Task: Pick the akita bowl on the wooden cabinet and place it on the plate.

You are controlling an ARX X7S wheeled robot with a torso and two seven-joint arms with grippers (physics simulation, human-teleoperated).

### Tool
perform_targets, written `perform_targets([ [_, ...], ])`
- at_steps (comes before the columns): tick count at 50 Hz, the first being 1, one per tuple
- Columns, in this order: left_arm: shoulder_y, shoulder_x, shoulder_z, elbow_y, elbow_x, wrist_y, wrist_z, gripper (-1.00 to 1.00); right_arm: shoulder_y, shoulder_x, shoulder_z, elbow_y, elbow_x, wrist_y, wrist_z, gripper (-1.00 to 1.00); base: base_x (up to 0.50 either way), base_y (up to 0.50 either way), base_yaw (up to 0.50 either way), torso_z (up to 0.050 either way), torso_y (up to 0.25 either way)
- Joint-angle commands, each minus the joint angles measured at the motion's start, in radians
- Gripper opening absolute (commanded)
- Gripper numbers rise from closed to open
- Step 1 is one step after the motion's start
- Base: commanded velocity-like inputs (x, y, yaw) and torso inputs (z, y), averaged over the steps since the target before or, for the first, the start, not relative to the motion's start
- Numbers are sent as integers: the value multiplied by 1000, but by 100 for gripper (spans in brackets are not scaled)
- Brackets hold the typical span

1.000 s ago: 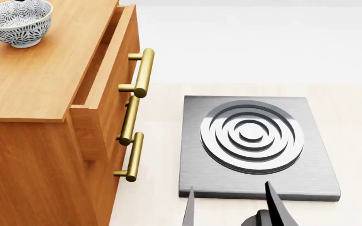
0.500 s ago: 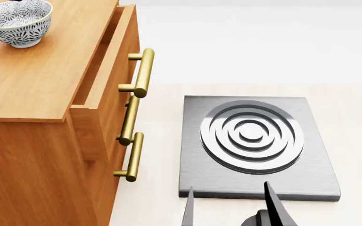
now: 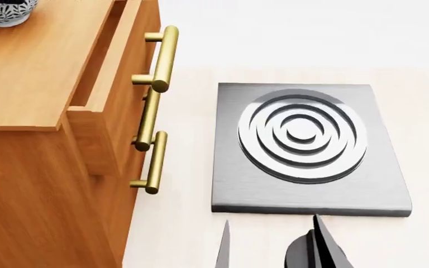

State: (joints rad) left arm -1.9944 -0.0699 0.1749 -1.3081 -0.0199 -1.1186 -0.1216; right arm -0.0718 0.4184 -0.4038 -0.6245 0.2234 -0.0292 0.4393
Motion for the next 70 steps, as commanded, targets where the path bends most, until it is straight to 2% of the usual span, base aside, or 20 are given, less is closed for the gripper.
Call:
perform_targets([
  [1,13,12,-13,-1,21,7,29,100,-6,-13,17,-5,-22,-5,-17,100,0,0,0,0,0],
  [20,26,6,-31,-1,17,-12,26,100,-4,-13,13,5,-18,-11,-15,100,0,0,0,0,0],
  [26,42,-17,-129,-1,-7,-23,-21,100,-3,-11,12,2,-20,-10,-12,100,0,0,0,0,0],
  [30,51,-16,-121,-1,12,-30,4,100,-2,-12,11,4,-20,-9,-11,100,0,0,0,0,0],
  [31,51,-25,-168,-1,-4,-32,-38,100,-2,-11,11,3,-21,-9,-10,100,0,0,0,0,0],
  [35,58,-29,-182,-1,8,-25,-40,100,-2,-11,11,5,-20,-11,-9,100,0,0,0,0,-4],
  [37,61,-27,-173,-1,15,-17,-31,100,-2,-10,10,5,-21,-11,-9,100,0,0,0,0,0],
  [46,78,-7,8,-1,54,12,49,100,-2,-10,11,13,-19,-16,-6,100,0,0,0,0,-1],
  [50,77,-18,-21,-1,18,53,9,100,-1,-8,12,12,-19,-16,-4,100,0,0,0,0,-3],
  [51,79,-15,-2,-1,29,46,13,-100,-1,-8,13,12,-18,-17,-4,100,0,0,0,0,0],
  [70,79,-12,7,-1,23,64,1,-100,-2,-5,16,15,-14,-27,2,100,1,0,0,0,-2],
])
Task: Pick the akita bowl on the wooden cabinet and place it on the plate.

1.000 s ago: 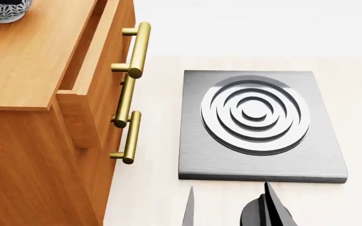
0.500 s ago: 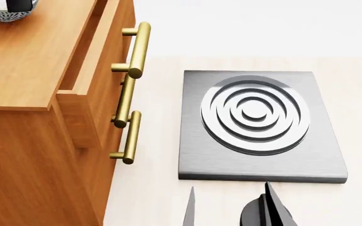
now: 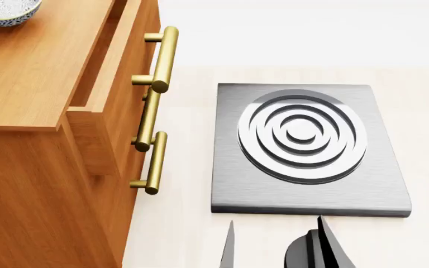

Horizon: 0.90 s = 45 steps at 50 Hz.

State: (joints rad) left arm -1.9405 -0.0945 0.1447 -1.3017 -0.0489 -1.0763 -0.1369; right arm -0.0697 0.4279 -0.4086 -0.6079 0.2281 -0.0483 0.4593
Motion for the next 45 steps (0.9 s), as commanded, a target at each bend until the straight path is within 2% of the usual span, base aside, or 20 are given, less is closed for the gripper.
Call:
perform_targets([
  [1,25,14,43,-7,54,23,18,-100,-5,-14,21,-1,-19,-10,-18,100,0,0,0,0,-12],
  [15,5,41,137,-7,63,43,65,-100,-6,-11,23,-9,-18,-7,-9,100,0,0,0,0,-1],
  [22,-8,66,226,-7,77,71,96,-100,-7,-9,24,-14,-17,-7,-5,100,0,0,0,0,0],
  [27,-15,91,318,-7,81,160,143,-100,-8,-6,25,-19,-17,-5,-3,100,0,0,0,0,0],
  [30,-28,93,346,-7,27,176,138,-100,-8,-5,26,-21,-16,-5,-1,100,0,0,0,0,0],
  [31,-38,94,420,-6,-37,205,134,-100,-8,-5,26,-21,-15,-6,-1,100,0,0,0,0,0],
  [38,-99,94,698,-3,-343,345,62,-100,-7,-3,27,-27,-16,-3,3,100,0,0,0,0,0],
  [45,-140,94,841,17,-510,415,31,-100,-5,-2,24,-33,-16,-1,4,100,0,0,0,0,0],
])
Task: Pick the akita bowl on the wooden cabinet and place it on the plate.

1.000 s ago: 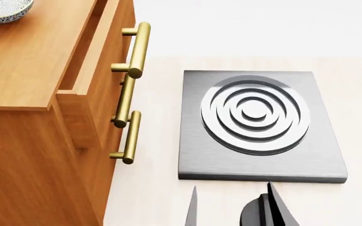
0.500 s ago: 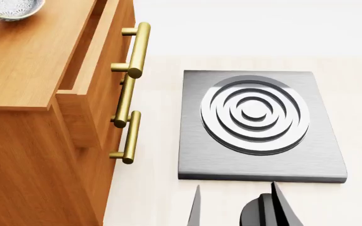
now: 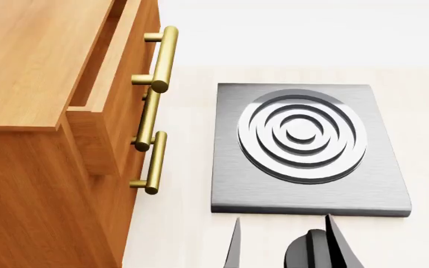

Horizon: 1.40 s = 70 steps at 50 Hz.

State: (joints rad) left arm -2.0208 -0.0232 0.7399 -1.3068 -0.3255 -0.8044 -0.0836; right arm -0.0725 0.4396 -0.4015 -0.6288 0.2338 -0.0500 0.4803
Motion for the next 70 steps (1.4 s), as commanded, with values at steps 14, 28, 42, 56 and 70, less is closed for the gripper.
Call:
perform_targets([
  [14,-69,-50,359,364,-300,85,-106,-100,-9,-3,22,-42,-27,8,-5,100,0,0,0,0,0],
  [28,-57,-100,371,615,-326,-4,-151,-100,-13,9,26,-81,-32,21,6,100,0,0,0,0,0],
  [42,-65,-125,367,783,-360,-77,-177,-100,-23,23,42,-131,-37,32,25,100,0,0,0,0,0],
  [56,-74,-147,332,983,-423,-159,-224,-100,-32,37,51,-182,-49,46,41,100,0,0,0,0,0],
  [70,-17,-175,297,1142,-487,-214,-290,-100,-39,49,65,-209,-51,54,55,100,0,0,0,0,0],
])
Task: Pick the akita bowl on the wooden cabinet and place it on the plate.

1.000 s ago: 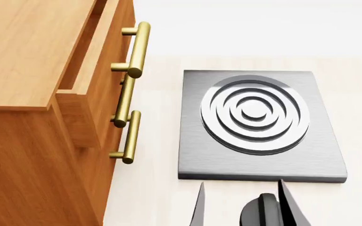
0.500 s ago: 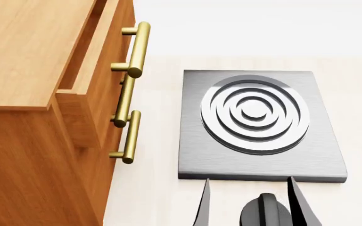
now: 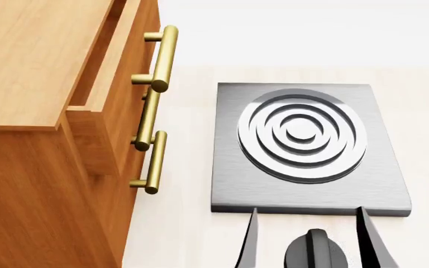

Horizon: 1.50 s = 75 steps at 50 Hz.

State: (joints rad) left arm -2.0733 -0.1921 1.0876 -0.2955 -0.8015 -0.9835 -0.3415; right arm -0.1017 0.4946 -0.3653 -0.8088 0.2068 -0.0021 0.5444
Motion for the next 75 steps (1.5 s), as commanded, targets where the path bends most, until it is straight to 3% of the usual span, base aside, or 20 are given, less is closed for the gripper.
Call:
perform_targets([
  [1,41,-8,-48,140,-11,-36,-36,-100,-11,-4,32,-34,-25,7,-7,100,0,0,0,0,0],
  [51,193,-68,-166,453,-206,-137,-210,-100,-37,41,73,-143,-43,44,36,100,0,0,0,0,0],
  [75,257,-124,-160,560,-244,-130,-215,-100,-39,50,78,-148,-37,39,43,100,0,0,0,0,0],
])
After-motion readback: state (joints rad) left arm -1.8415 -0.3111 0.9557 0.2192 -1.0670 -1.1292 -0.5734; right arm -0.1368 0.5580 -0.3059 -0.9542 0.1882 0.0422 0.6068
